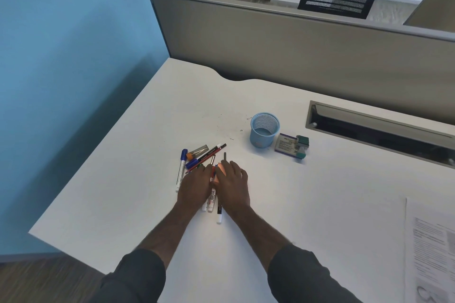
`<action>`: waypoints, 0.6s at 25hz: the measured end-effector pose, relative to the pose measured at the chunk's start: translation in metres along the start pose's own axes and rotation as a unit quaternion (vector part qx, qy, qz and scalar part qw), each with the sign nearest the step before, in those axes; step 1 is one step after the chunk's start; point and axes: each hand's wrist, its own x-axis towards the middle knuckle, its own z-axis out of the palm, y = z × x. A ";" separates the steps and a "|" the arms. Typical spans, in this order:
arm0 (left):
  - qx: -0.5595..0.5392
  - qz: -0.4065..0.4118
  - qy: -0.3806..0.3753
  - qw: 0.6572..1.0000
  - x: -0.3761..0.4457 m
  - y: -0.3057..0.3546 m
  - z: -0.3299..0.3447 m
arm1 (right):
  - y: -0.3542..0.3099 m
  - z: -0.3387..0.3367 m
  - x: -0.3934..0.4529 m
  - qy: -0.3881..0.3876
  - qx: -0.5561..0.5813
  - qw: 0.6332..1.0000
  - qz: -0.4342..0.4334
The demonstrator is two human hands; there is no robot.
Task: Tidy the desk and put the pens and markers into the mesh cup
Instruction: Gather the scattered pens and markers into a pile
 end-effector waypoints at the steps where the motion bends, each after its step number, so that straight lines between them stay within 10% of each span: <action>1: 0.000 0.004 0.001 1.000 0.000 0.000 -0.001 | 0.001 0.000 0.000 -0.005 0.002 1.000 -0.003; 15: 0.014 0.002 0.146 0.989 -0.006 0.031 -0.008 | 0.022 -0.022 -0.013 0.015 0.017 1.000 -0.005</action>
